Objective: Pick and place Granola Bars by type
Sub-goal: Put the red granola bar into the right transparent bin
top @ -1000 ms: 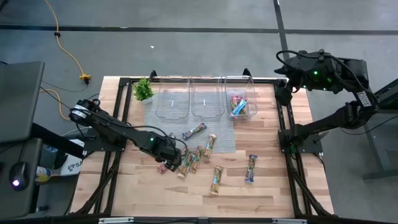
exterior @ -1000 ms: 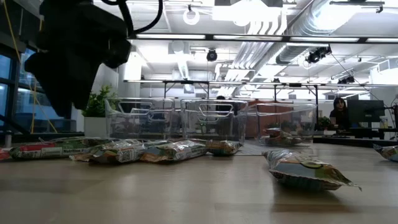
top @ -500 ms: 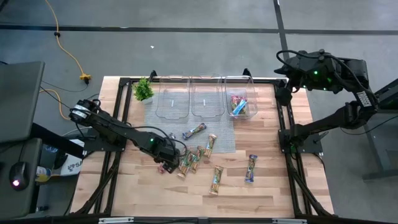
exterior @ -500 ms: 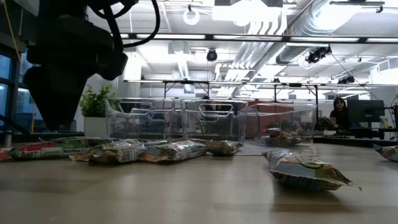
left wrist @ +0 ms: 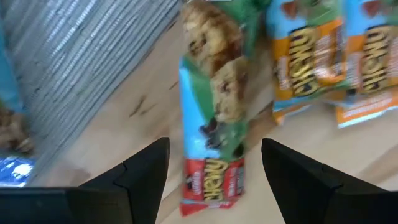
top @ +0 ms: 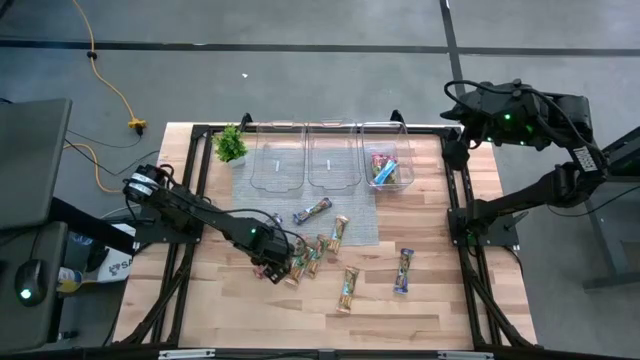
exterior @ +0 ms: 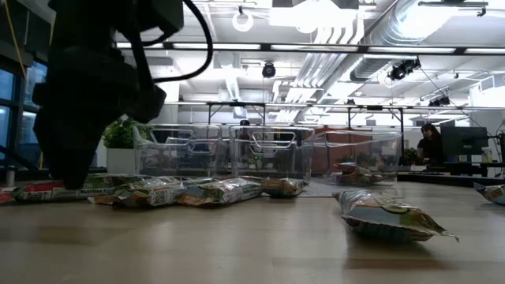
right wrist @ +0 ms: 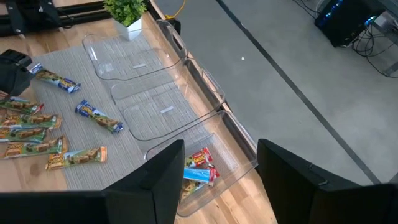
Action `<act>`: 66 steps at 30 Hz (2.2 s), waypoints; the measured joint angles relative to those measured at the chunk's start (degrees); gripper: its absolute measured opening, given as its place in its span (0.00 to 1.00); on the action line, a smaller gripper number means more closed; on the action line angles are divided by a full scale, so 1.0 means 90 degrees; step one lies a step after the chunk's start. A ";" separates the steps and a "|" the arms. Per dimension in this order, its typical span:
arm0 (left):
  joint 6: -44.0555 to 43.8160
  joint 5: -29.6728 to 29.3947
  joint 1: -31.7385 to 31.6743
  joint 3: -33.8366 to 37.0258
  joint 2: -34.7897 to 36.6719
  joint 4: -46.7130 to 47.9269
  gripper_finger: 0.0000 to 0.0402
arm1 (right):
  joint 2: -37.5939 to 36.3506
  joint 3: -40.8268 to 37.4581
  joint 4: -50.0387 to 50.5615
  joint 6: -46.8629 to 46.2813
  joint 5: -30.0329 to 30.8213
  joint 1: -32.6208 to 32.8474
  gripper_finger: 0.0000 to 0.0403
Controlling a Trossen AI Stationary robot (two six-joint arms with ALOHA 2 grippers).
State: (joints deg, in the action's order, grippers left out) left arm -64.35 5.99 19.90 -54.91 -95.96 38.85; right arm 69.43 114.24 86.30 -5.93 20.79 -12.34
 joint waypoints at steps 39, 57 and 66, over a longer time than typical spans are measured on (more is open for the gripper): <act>0.0174 -0.0171 0.0000 0.0001 -0.0292 0.0008 0.50 | -0.0002 0.0000 0.0002 -0.0005 -0.0021 0.0000 0.47; -0.0020 -0.0110 -0.0002 -0.0379 -0.0333 0.0166 0.32 | -0.0002 0.0000 0.0002 -0.0002 -0.0023 -0.0002 0.47; 0.0004 -0.0223 -0.0007 -0.1157 -0.0302 0.0571 0.32 | -0.0001 0.0000 0.0005 0.0044 -0.0042 -0.0002 0.47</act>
State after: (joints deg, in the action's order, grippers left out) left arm -64.31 3.98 19.84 -65.32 -98.67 43.99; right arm 69.42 114.24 86.35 -5.54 20.41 -12.36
